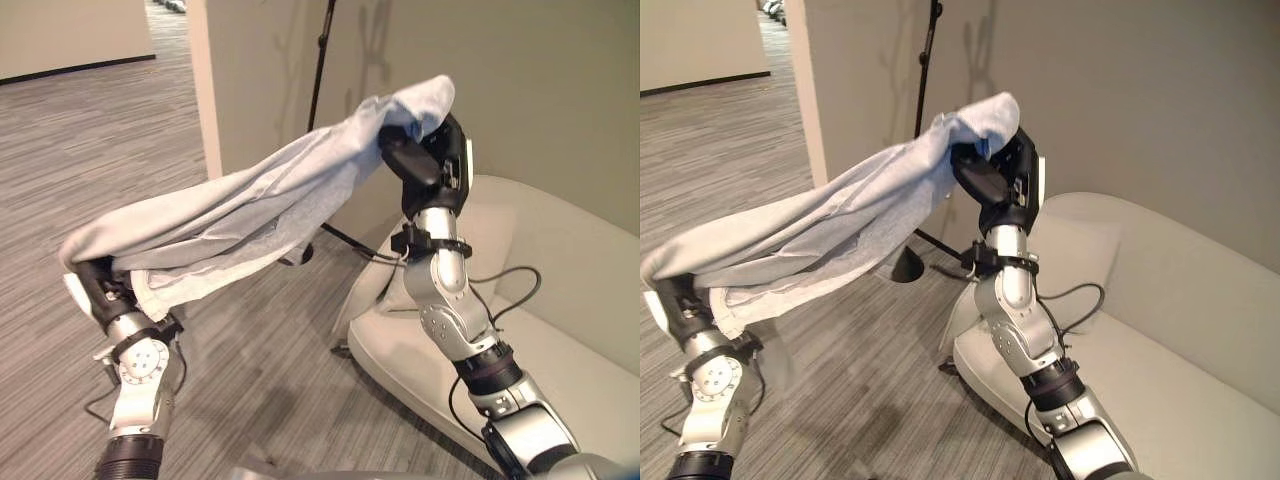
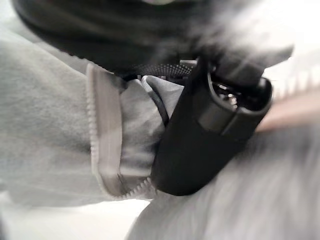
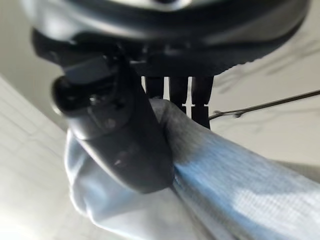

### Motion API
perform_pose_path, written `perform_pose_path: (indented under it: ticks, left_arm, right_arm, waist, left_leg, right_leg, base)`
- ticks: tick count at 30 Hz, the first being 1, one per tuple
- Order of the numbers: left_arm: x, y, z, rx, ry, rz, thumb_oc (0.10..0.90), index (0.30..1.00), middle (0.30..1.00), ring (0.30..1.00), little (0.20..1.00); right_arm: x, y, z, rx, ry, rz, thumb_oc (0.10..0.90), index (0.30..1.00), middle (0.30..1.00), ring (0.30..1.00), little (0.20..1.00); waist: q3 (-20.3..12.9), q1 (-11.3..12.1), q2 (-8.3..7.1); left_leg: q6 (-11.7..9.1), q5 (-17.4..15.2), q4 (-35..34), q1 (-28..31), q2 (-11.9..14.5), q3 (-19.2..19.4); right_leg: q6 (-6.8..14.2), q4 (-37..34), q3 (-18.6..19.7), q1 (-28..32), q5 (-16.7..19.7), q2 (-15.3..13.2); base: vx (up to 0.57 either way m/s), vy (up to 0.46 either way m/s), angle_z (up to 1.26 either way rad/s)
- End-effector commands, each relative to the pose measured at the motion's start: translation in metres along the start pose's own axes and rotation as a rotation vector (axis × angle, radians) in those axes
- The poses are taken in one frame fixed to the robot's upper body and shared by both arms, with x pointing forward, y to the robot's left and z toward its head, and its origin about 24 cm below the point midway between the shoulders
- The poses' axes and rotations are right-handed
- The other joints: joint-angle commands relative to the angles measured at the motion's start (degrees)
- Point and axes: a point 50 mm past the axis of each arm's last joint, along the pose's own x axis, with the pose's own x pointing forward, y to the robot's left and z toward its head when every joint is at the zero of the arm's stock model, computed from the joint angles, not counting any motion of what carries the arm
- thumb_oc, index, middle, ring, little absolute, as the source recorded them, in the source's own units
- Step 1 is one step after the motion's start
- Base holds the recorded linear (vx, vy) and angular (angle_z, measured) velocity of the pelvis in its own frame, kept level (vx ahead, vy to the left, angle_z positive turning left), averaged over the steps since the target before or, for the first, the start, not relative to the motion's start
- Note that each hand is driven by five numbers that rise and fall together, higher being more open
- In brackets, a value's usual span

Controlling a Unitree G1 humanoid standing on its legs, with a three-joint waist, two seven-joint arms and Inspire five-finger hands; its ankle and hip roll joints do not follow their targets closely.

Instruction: Hang the clothes on the sofa on the clothes rack.

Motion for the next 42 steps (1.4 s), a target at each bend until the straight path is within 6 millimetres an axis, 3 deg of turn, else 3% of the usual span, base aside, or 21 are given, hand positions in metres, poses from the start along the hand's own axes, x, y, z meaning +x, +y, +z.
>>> perform_pose_path:
  ticks: [1,2,4,6,7,8,10,13,14,15,16,17,21,23,25,29,31,34,36,39,42]
  left_arm:
    - [0.04,0.053,0.066,0.263,-0.45,0.201,0.4,0.3,0.3,0.3,0.3]
    - [0.045,0.061,0.08,0.317,-0.531,0.231,0.4,0.3,0.3,0.3,0.3]
    - [0.045,0.067,0.094,0.369,-0.623,0.26,0.4,0.3,0.3,0.3,0.3]
    - [0.041,0.068,0.103,0.395,-0.689,0.272,0.4,0.3,0.3,0.3,0.3]
    - [0.041,0.068,0.103,0.397,-0.688,0.27,0.4,0.3,0.3,0.3,0.3]
    - [0.037,0.067,0.103,0.392,-0.703,0.271,0.4,0.3,0.3,0.3,0.3]
    - [0.031,0.064,0.097,0.377,-0.683,0.254,0.4,0.3,0.3,0.3,0.3]
    - [0.026,0.063,0.085,0.394,-0.641,0.241,0.4,0.3,0.3,0.3,0.3]
    - [0.023,0.062,0.079,0.416,-0.625,0.229,0.4,0.3,0.3,0.3,0.3]
    - [0.016,0.063,0.068,0.393,-0.575,0.235,0.4,0.3,0.3,0.3,0.3]
    - [0.015,0.063,0.068,0.393,-0.574,0.235,0.4,0.3,0.3,0.3,0.3]
    - [0.006,0.061,0.061,0.382,-0.546,0.204,0.4,0.3,0.3,0.3,0.3]
    - [0.004,0.048,0.056,0.355,-0.537,0.174,0.4,0.3,0.3,0.3,0.3]
    - [0.003,0.041,0.056,0.323,-0.538,0.158,0.4,0.3,0.3,0.3,0.3]
    - [0.002,0.038,0.058,0.296,-0.547,0.162,0.4,0.3,0.3,0.3,0.3]
    - [0.003,0.038,0.058,0.296,-0.539,0.171,0.4,0.3,0.3,0.3,0.3]
    - [0.002,0.033,0.058,0.291,-0.534,0.143,0.4,0.3,0.3,0.3,0.3]
    - [0.003,0.028,0.057,0.298,-0.538,0.11,0.4,0.3,0.3,0.3,0.3]
    - [0.003,0.018,0.06,0.29,-0.566,0.069,0.4,0.3,0.3,0.3,0.3]
    - [-0.001,0.008,0.056,0.31,-0.577,0.003,0.4,0.3,0.3,0.3,0.3]
    - [-0.01,0.0,0.052,0.317,-0.587,-0.056,0.4,0.3,0.3,0.3,0.3]
  right_arm:
    - [0.01,-0.044,0.088,-0.022,-0.463,-0.098,0.4,0.3,0.3,0.3,0.3]
    - [0.003,-0.055,0.085,-0.057,-0.446,-0.117,0.4,0.3,0.3,0.3,0.3]
    - [-0.011,-0.072,0.08,-0.093,-0.422,-0.155,0.4,0.3,0.3,0.3,0.3]
    - [-0.028,-0.089,0.077,-0.141,-0.396,-0.193,0.4,0.3,0.3,0.3,0.3]
    - [-0.029,-0.089,0.077,-0.142,-0.394,-0.193,0.4,0.3,0.3,0.3,0.3]
    - [-0.044,-0.102,0.072,-0.191,-0.35,-0.227,0.4,0.3,0.3,0.3,0.3]
    - [-0.058,-0.109,0.066,-0.19,-0.306,-0.249,0.4,0.3,0.3,0.3,0.3]
    - [-0.066,-0.111,0.053,-0.185,-0.253,-0.268,0.4,0.3,0.3,0.3,0.3]
    - [-0.071,-0.113,0.047,-0.186,-0.223,-0.282,0.4,0.3,0.3,0.3,0.3]
    - [-0.075,-0.117,0.041,-0.18,-0.182,-0.301,0.4,0.3,0.3,0.3,0.3]
    - [-0.075,-0.117,0.041,-0.18,-0.182,-0.3,0.4,0.3,0.3,0.3,0.3]
    - [-0.075,-0.121,0.039,-0.249,-0.158,-0.305,0.4,0.3,0.3,0.3,0.3]
    - [-0.073,-0.119,0.037,-0.282,-0.143,-0.276,0.4,0.3,0.3,0.3,0.3]
    - [-0.07,-0.118,0.037,-0.328,-0.134,-0.248,0.4,0.3,0.3,0.3,0.3]
    - [-0.066,-0.115,0.035,-0.358,-0.122,-0.22,0.4,0.3,0.3,0.3,0.3]
    - [-0.065,-0.111,0.027,-0.365,-0.089,-0.189,0.4,0.3,0.3,0.3,0.3]
    - [-0.067,-0.108,0.022,-0.37,-0.061,-0.155,0.4,0.3,0.3,0.3,0.3]
    - [-0.066,-0.105,0.022,-0.376,-0.058,-0.136,0.4,0.3,0.3,0.3,0.3]
    - [-0.063,-0.101,0.018,-0.366,-0.062,-0.147,0.4,0.3,0.3,0.3,0.3]
    - [-0.059,-0.094,0.016,-0.352,-0.073,-0.144,0.4,0.3,0.3,0.3,0.3]
    - [-0.057,-0.089,0.016,-0.351,-0.089,-0.144,0.4,0.3,0.3,0.3,0.3]
  waist:
    - [-7.33,-1.91,0.88]
    - [-6.47,-2.18,1.98]
    - [-5.48,-3.03,3.31]
    - [-4.21,-5.14,3.88]
    - [-4.31,-5.1,3.79]
    - [-3.47,-6.16,3.57]
    - [-3.05,-6.76,2.91]
    - [-2.59,-6.92,2.3]
    - [-2.65,-7.21,2.3]
    - [-3.45,-7.89,2.94]
    - [-3.52,-7.81,3.06]
    - [-4.0,-8.08,4.02]
    - [-3.22,-8.61,5.85]
    - [-1.98,-9.5,6.05]
    - [-1.58,-9.24,5.71]
    - [-2.8,-8.03,4.85]
    - [-3.22,-9.04,5.05]
    - [-2.68,-9.54,5.22]
    - [-1.03,-10.58,5.64]
    - [-0.85,-10.46,6.78]
    - [-2.17,-9.03,9.02]
  left_leg:
    - [6.99,-7.55,0.21,-0.57,-5.03,-4.03]
    - [7.17,-7.05,0.21,-0.78,-4.97,-3.65]
    - [7.1,-6.78,0.21,-0.65,-4.5,-3.27]
    - [6.32,-6.44,0.21,-0.64,-3.92,-4.19]
    - [6.16,-6.83,0.21,-0.38,-3.88,-4.21]
    - [5.6,-6.66,0.21,-0.7,-4.32,-4.43]
    - [5.26,-6.61,0.21,-0.82,-4.9,-4.42]
    - [5.01,-6.72,0.21,-1.05,-5.22,-3.48]
    - [4.75,-6.81,0.21,-0.9,-4.9,-3.14]
    - [4.77,-7.02,0.21,-1.11,-3.75,-2.58]
    - [4.77,-7.05,0.21,-1.13,-3.65,-2.49]
    - [5.25,-8.03,1.25,-1.37,-3.24,-1.32]
    - [4.43,-12.79,12.99,-6.38,-2.83,1.79]
    - [3.26,-12.42,15.95,-9.1,-1.07,4.87]
    - [3.3,-11.38,14.56,-9.81,0.9,7.12]
    - [2.22,-7.73,9.87,-10.12,2.24,4.35]
    - [0.85,-3.15,3.0,-9.45,4.92,3.03]
    - [0.55,-1.97,0.21,-10.32,6.58,1.21]
    - [0.64,-2.57,0.21,-14.46,8.49,-1.05]
    - [0.13,-1.69,0.21,-16.65,9.27,-3.58]
    - [-1.38,0.63,0.21,-14.12,7.72,-12.26]
  right_leg:
    - [2.06,5.03,-0.11,-4.65,8.18,-7.79]
    - [1.41,6.82,-0.97,-6.24,8.85,-7.71]
    - [-0.08,10.64,-2.23,-7.45,5.37,-5.98]
    - [-2.22,17.07,0.65,-9.38,-3.85,1.0]
    - [-2.36,18.08,0.77,-9.61,-4.82,1.03]
    - [-3.09,22.11,2.26,-10.61,-10.48,6.09]
    - [-4.23,27.47,2.35,-12.2,-13.8,9.39]
    - [-5.12,26.34,0.57,-11.92,-14.38,10.7]
    - [-5.31,22.91,0.55,-9.83,-13.76,11.08]
    - [-5.34,17.21,3.14,-8.48,-11.45,13.55]
    - [-5.35,16.85,3.22,-8.35,-11.21,13.66]
    - [-5.57,12.04,3.01,-6.53,-9.44,13.55]
    - [-5.53,5.3,1.23,-2.23,-6.62,13.33]
    - [-5.76,4.87,0.17,-1.54,-6.36,12.31]
    - [-5.94,5.04,0.29,-1.97,-6.52,11.26]
    - [-6.54,4.76,1.66,-2.51,-6.97,10.49]
    - [-7.23,5.46,1.51,-2.63,-8.13,10.03]
    - [-7.45,6.49,1.86,-2.78,-9.1,9.44]
    - [-7.56,9.5,2.11,-3.57,-10.85,7.85]
    - [-7.1,10.02,2.8,-2.81,-11.67,6.32]
    - [-6.04,10.15,5.94,-1.15,-12.07,4.3]
  base:
    - [-0.1,0.29,0.31]
    - [-0.08,0.171,0.27]
    - [-0.05,0.082,0.13]
    - [-0.01,-0.056,0.12]
    - [0.03,-0.138,0.35]
    - [0.05,-0.139,0.22]
    - [0.05,-0.146,0.17]
    - [0.05,-0.125,-0.17]
    - [0.15,-0.271,-0.36]
    - [0.13,-0.187,-0.35]
    - [0.16,-0.198,-0.23]
    - [0.12,-0.109,-0.04]
    - [0.06,-0.104,-0.09]
    - [-0.04,-0.022,0.19]
    - [0.0,0.008,0.23]
    - [0.08,0.042,-0.2]
    - [0.08,0.102,-0.11]
    - [0.02,0.179,-0.04]
    - [0.0,0.414,0.2]
    - [0.11,0.476,0.19]
    - [0.3,0.802,-0.18]
